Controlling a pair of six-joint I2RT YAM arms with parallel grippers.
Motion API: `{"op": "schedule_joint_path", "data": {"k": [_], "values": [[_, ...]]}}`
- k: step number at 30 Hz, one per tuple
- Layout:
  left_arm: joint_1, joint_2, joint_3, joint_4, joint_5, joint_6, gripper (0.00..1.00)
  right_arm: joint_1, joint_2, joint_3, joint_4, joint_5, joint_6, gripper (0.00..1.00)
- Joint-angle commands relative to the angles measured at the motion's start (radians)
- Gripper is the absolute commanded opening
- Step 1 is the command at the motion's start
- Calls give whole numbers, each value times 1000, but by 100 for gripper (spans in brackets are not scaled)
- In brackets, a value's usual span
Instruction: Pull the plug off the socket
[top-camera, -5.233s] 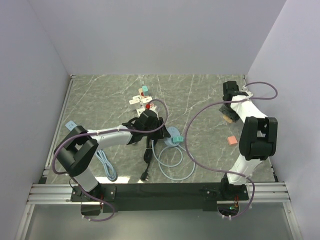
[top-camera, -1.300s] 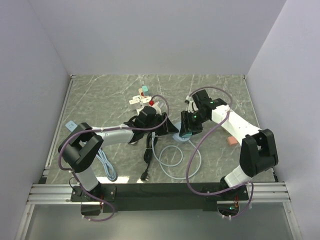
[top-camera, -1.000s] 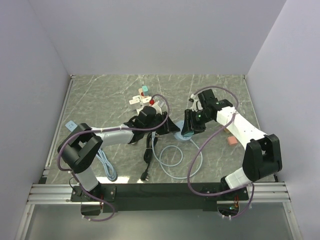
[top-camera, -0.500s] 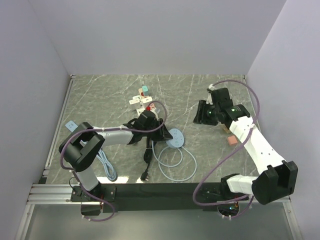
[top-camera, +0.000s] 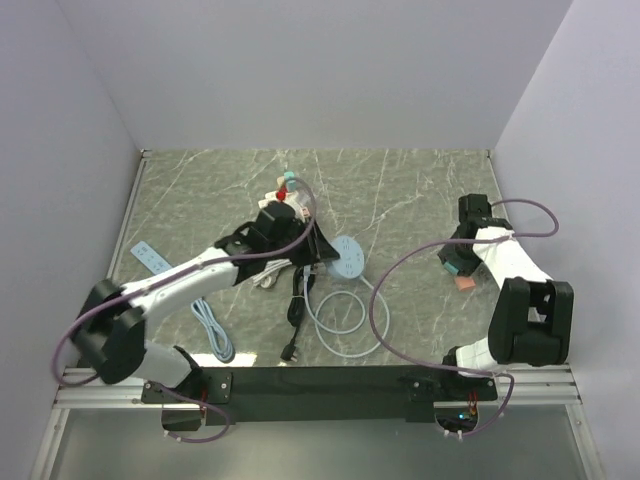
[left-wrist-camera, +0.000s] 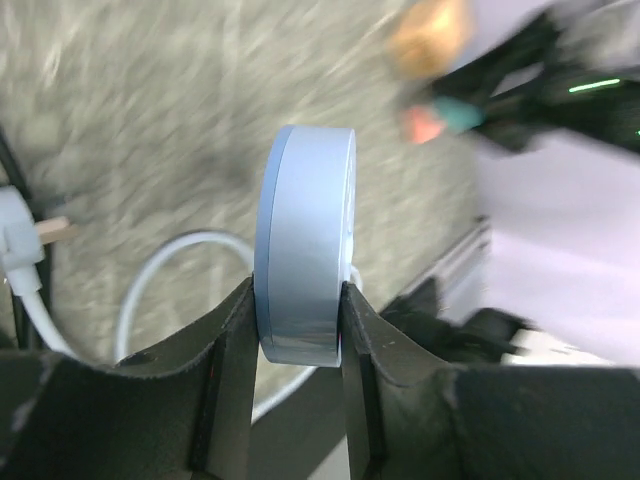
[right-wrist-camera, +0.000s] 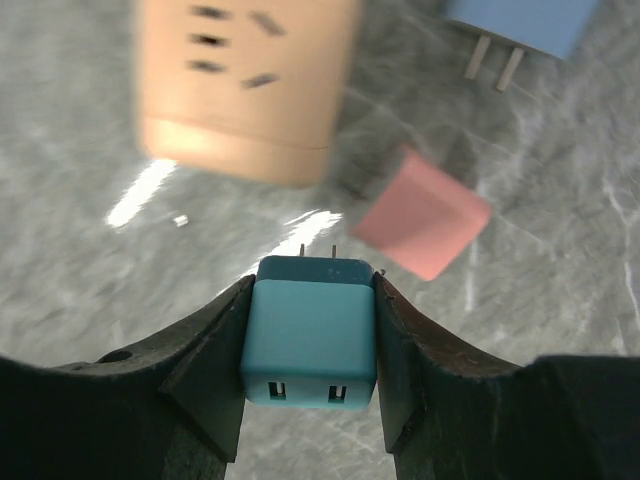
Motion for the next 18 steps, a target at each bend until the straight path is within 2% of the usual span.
{"op": "schedule_joint_path", "data": {"k": [1, 3, 5, 7, 8, 10, 11, 12, 13, 18], "values": [[35, -175, 117, -81, -80, 22, 0, -22, 14, -12, 62, 60, 62, 12], [69, -228, 152, -180, -132, 20, 0, -31, 23, -9, 66, 67, 70, 23], [161, -297, 169, -248, -180, 22, 0, -43, 32, -6, 75, 61, 74, 36], [290, -346, 194, -365, -213, 49, 0, -51, 52, 2, 73, 59, 74, 42], [331, -358, 203, -411, -220, 63, 0, -52, 60, 11, 69, 54, 73, 52], [467, -398, 217, -510, -259, 100, 0, -55, 78, 22, 61, 50, 73, 61], [515, -411, 215, -529, -260, 115, 0, -55, 80, 28, 59, 47, 73, 69], [614, -421, 212, -544, -251, 141, 0, -55, 78, 28, 62, 38, 74, 73], [662, -437, 212, -581, -241, 153, 0, -55, 72, 28, 64, 33, 71, 79], [774, -449, 276, -689, -483, 126, 0, -55, 52, 43, 44, 13, 62, 88]]}}
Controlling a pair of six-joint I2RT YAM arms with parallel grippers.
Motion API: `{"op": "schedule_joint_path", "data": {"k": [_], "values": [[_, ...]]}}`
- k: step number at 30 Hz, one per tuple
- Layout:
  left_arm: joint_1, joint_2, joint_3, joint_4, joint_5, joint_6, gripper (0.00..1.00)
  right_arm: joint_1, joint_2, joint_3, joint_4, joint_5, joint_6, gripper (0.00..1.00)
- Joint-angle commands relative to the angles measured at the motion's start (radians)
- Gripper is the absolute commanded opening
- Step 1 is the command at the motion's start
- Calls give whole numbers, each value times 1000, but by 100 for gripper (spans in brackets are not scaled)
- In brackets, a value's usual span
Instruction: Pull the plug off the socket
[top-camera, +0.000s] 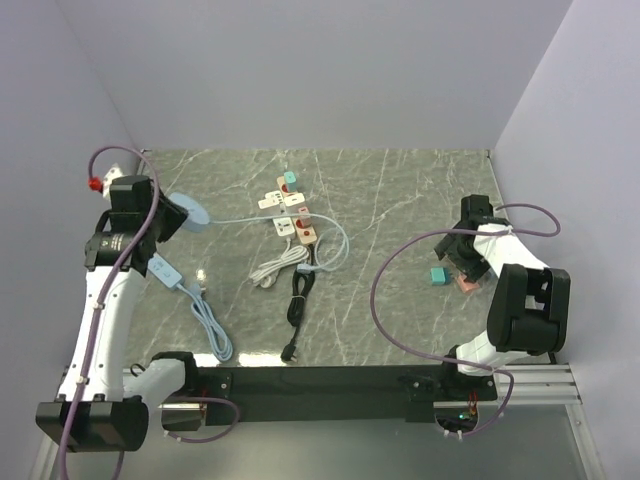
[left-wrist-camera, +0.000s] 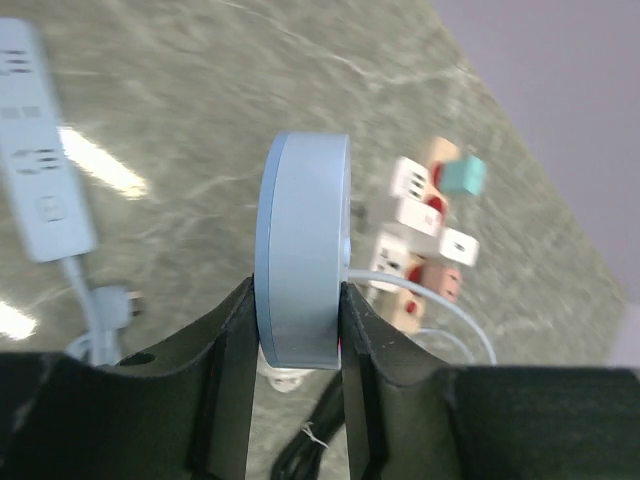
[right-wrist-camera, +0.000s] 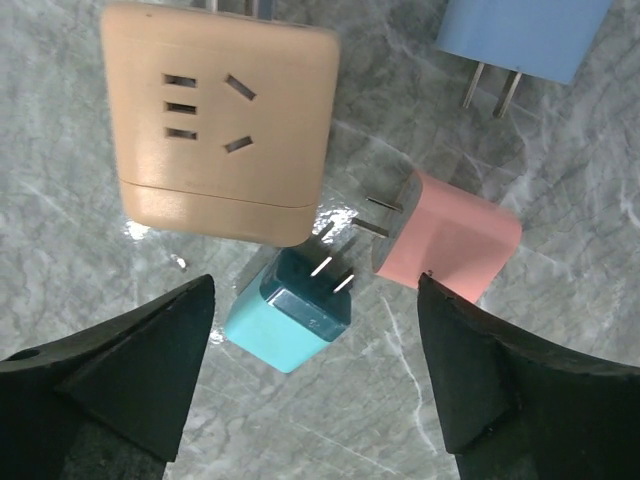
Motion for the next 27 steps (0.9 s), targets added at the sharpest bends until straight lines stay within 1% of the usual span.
{"op": "schedule_joint_path", "data": {"k": [1, 2, 3, 4, 5, 6, 7, 9, 12, 16, 17, 21, 22, 23, 24, 25, 26, 27], "values": [[56, -25, 83, -61, -164, 16, 0, -6, -35, 53, -3, -10, 0, 89], [78, -14, 87, -50, -174, 21, 0, -7, -42, 53, -5, -18, 0, 89], [134, 2, 83, -46, -175, 34, 0, -6, -48, 52, -5, -24, 2, 90], [177, 34, 72, -35, -152, 42, 0, -7, -51, 52, -3, -43, 2, 91], [228, 47, 31, 12, -117, 54, 0, -6, -52, 50, -2, -53, 2, 92], [322, 61, 5, 37, -55, 68, 0, -6, -55, 53, -3, -64, 0, 93], [346, 99, -17, 48, -53, 68, 0, -6, -57, 58, -5, -71, -3, 94], [363, 143, -66, 86, -52, 70, 0, -4, -75, 59, -6, -96, -6, 95], [401, 206, -158, 164, 5, 64, 0, -6, -101, 59, 4, -137, -14, 95], [431, 298, -210, 244, 104, 110, 0, -3, -163, 71, 3, -186, -32, 96], [434, 306, -227, 257, 105, 119, 0, 0, -172, 76, 4, -185, -37, 96], [435, 338, -266, 310, 131, 149, 0, 34, -200, 97, 32, -320, -104, 96], [435, 358, -267, 312, 135, 151, 2, 49, -192, 125, 23, -359, -130, 96], [437, 367, -267, 309, 134, 150, 9, 61, -181, 137, 26, -398, -153, 96], [435, 372, -267, 307, 132, 148, 19, 104, -157, 150, 17, -425, -187, 96], [437, 377, -267, 304, 128, 147, 45, 126, -141, 185, 3, -424, -199, 96], [435, 377, -266, 292, 123, 147, 55, 164, -132, 197, -2, -426, -216, 96], [435, 375, -263, 286, 120, 145, 64, 214, -121, 205, 3, -432, -234, 96]]}}
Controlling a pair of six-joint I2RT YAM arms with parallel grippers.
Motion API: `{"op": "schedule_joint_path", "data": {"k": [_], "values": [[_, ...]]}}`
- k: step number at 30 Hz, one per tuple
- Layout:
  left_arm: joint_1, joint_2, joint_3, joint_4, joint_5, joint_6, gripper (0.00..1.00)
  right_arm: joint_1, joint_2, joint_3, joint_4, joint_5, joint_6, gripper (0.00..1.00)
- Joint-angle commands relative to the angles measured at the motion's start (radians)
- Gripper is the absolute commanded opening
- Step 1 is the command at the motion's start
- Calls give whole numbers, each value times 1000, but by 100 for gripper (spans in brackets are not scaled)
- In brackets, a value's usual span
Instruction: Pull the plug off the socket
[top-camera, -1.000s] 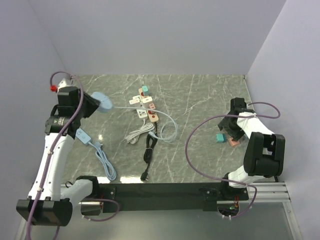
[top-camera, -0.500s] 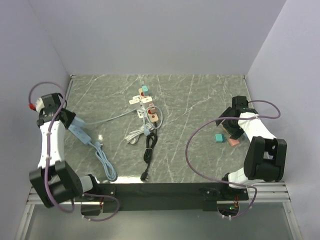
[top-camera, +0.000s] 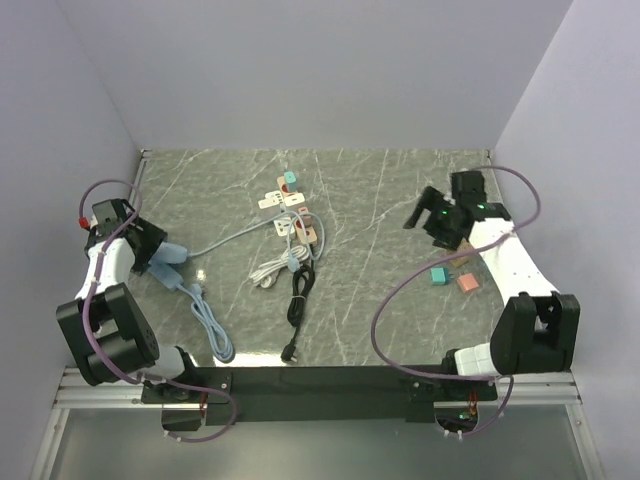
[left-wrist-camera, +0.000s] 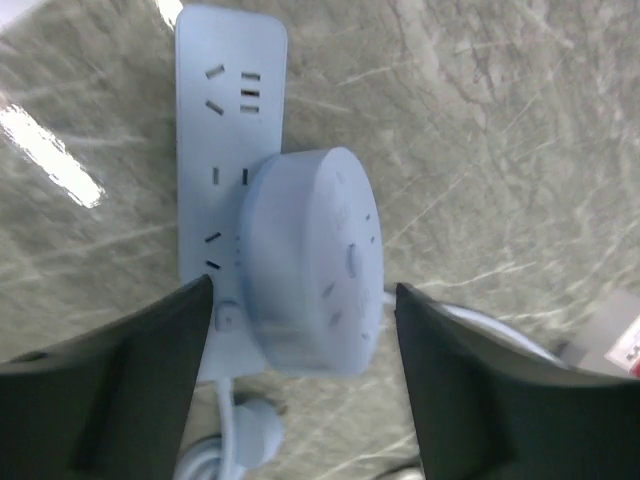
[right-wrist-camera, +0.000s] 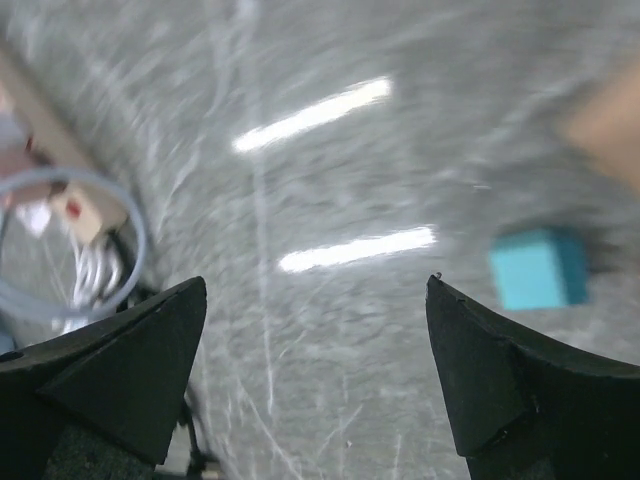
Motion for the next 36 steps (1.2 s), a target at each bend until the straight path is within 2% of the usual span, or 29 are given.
{"op": "schedule_joint_path", "data": {"k": [1, 2, 3, 11, 13, 14, 17, 18, 20, 21, 24, 29, 36], "values": [[1, -11, -5, 12, 16, 25, 83, 124, 27, 78, 3, -82, -96, 96], [-1, -22, -6, 12, 23, 26, 94, 141, 33, 86, 3, -82, -96, 96], [1, -33, -7, 6, 37, 29, 100, 153, 41, 89, 6, -87, -89, 96], [-22, -184, 17, -92, 111, 17, 100, 184, 61, 109, 6, -98, -92, 97], [-68, -250, 20, -86, 142, 10, 99, 186, 52, 107, 9, -105, -89, 97], [-89, -267, 17, -68, 215, 8, 99, 186, 49, 106, 6, -110, -90, 97], [-232, -281, 52, -14, 316, 23, 99, 187, 41, 101, 1, -113, -93, 97], [-351, -272, 68, -3, 315, 26, 100, 186, 34, 99, 1, -115, -95, 97], [-486, -203, 160, -18, 247, 55, 99, 187, 27, 93, 1, -119, -99, 97], [-599, -174, 190, -20, 213, 65, 99, 187, 23, 90, 1, -118, -101, 97], [-739, -45, 285, -11, 156, 89, 99, 187, 9, 78, -5, -119, -104, 97], [-876, 177, 447, -24, 42, 134, 99, 187, -34, 47, -2, -127, -96, 97], [-952, 404, 598, -80, 8, 167, 99, 187, -80, 11, -8, -115, -89, 97]]}}
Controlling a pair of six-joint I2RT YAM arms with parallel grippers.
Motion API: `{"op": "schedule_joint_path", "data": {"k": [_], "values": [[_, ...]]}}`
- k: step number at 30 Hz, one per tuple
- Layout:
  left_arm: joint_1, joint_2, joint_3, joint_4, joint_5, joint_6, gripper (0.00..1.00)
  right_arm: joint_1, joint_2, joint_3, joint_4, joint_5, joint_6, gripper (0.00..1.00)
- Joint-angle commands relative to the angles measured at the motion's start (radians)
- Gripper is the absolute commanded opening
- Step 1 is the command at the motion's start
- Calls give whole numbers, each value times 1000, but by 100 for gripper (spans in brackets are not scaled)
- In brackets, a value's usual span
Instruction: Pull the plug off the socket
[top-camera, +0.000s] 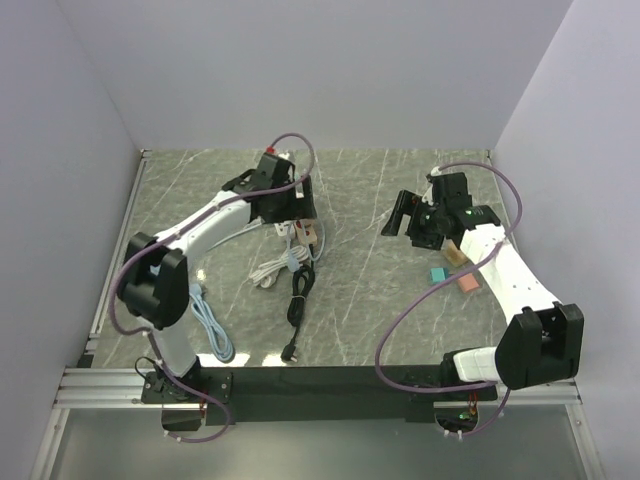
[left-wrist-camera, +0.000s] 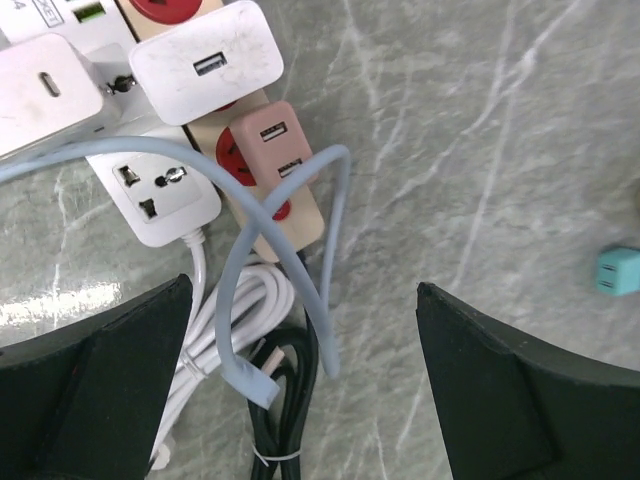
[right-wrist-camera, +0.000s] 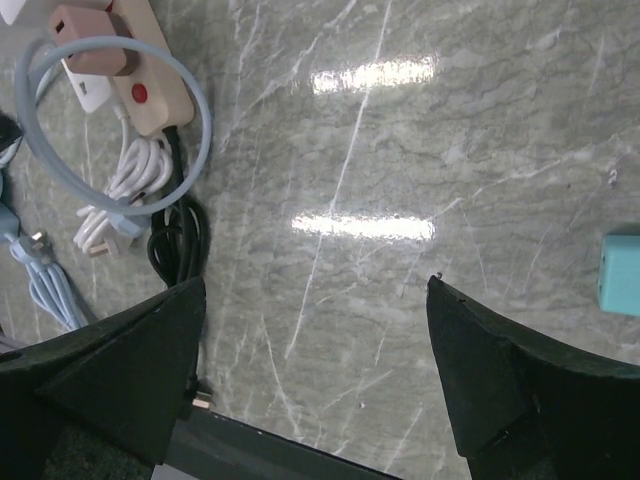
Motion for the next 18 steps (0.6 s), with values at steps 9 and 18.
{"op": "schedule_joint_path", "data": {"k": [9, 18], "values": [[-33, 120, 11, -85, -148, 50, 65, 2, -51, -50, 2, 3, -1, 97], [80, -172, -55, -143, -177, -2, 1, 2, -46, -24, -18, 13, -13, 96]]}}
